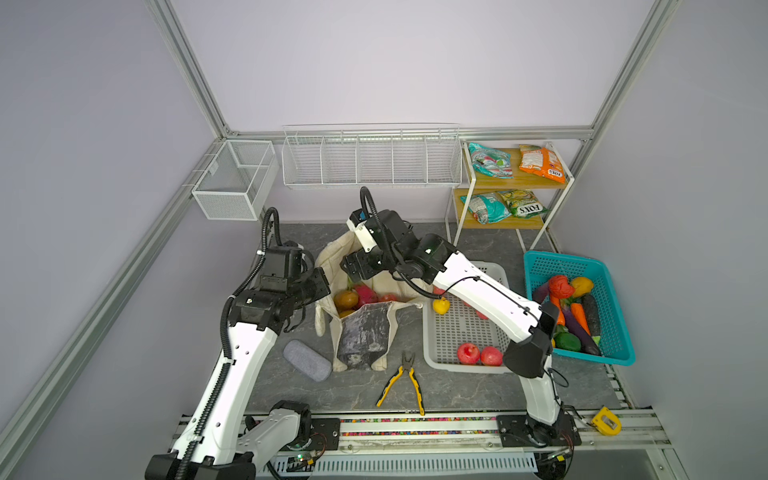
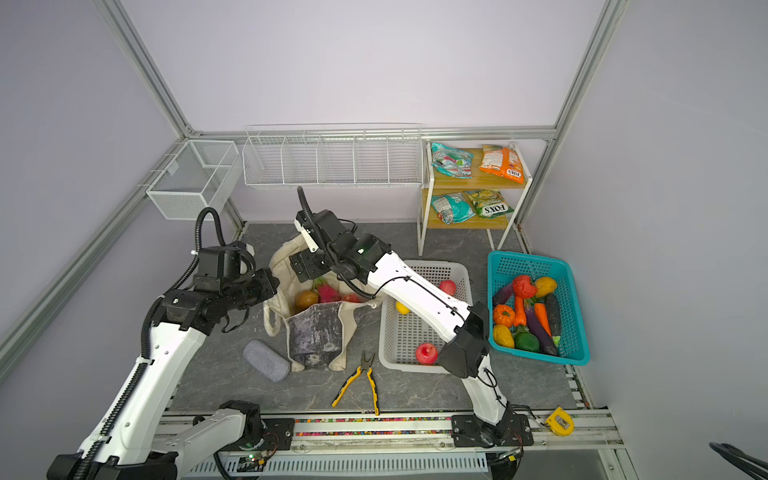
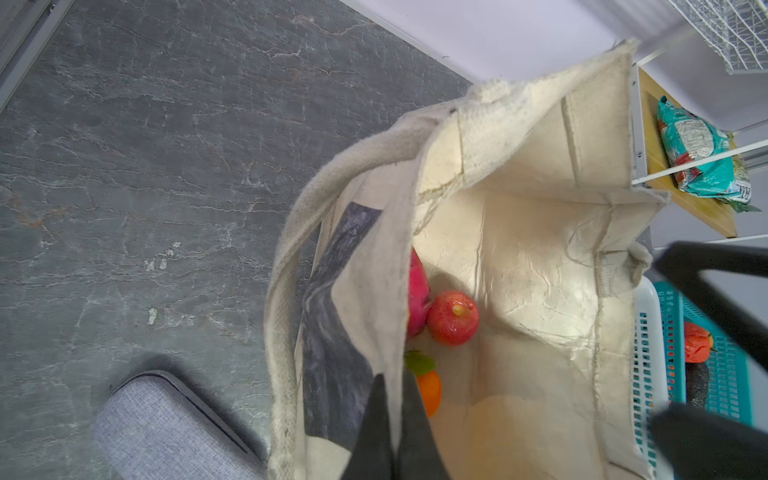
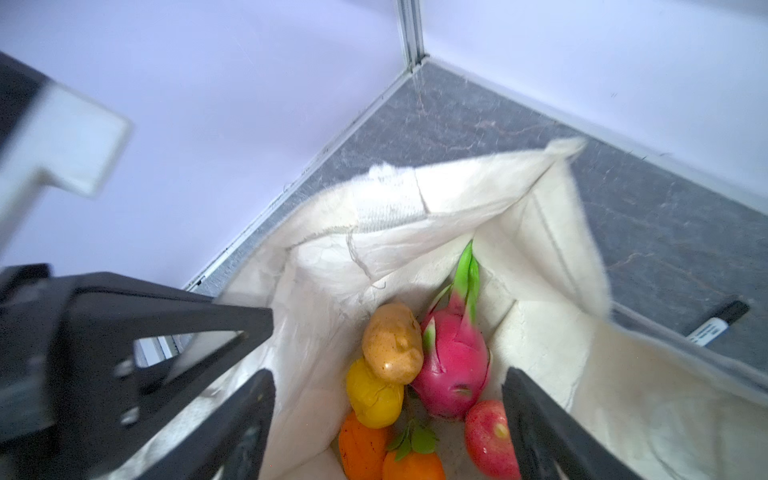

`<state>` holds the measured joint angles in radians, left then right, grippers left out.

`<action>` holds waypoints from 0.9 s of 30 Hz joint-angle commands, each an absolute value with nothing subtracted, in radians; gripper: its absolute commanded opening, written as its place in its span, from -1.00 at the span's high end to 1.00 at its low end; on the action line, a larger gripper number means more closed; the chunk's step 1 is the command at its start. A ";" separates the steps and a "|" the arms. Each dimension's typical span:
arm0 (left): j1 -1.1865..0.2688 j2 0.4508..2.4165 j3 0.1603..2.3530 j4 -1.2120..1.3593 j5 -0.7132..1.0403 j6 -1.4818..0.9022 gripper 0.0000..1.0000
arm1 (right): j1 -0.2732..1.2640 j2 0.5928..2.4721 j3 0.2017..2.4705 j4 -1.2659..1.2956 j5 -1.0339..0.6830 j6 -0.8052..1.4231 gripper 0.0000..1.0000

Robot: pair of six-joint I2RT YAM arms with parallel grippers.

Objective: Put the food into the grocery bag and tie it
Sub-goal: 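Lower the potato into the bag beside the dragon fruit and release, then raise the right gripper out of the bag and move over the teal basket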

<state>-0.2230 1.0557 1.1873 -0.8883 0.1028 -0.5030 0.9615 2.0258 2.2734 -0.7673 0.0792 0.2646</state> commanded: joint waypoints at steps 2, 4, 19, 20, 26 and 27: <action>-0.222 1.038 1.199 -0.871 0.104 -0.508 1.00 | 0.903 1.918 2.279 -0.805 0.149 0.209 -0.76; -0.222 1.032 1.195 -0.872 0.102 -0.508 1.00 | 0.873 1.868 2.253 -0.807 0.189 0.196 -0.76; -0.222 1.019 1.172 -0.869 0.105 -0.514 1.00 | 0.410 1.332 1.494 -0.687 0.601 0.469 -0.76; -0.222 1.021 1.171 -0.867 0.107 -0.515 1.00 | 0.373 1.307 1.466 -0.695 0.603 0.496 -0.76; -0.222 1.033 1.173 -0.858 0.116 -0.517 1.00 | 0.121 1.199 1.289 -0.762 0.630 0.681 -0.76; -0.222 1.035 1.174 -0.856 0.118 -0.518 1.00 | 0.082 1.191 1.269 -0.778 0.634 0.714 -0.76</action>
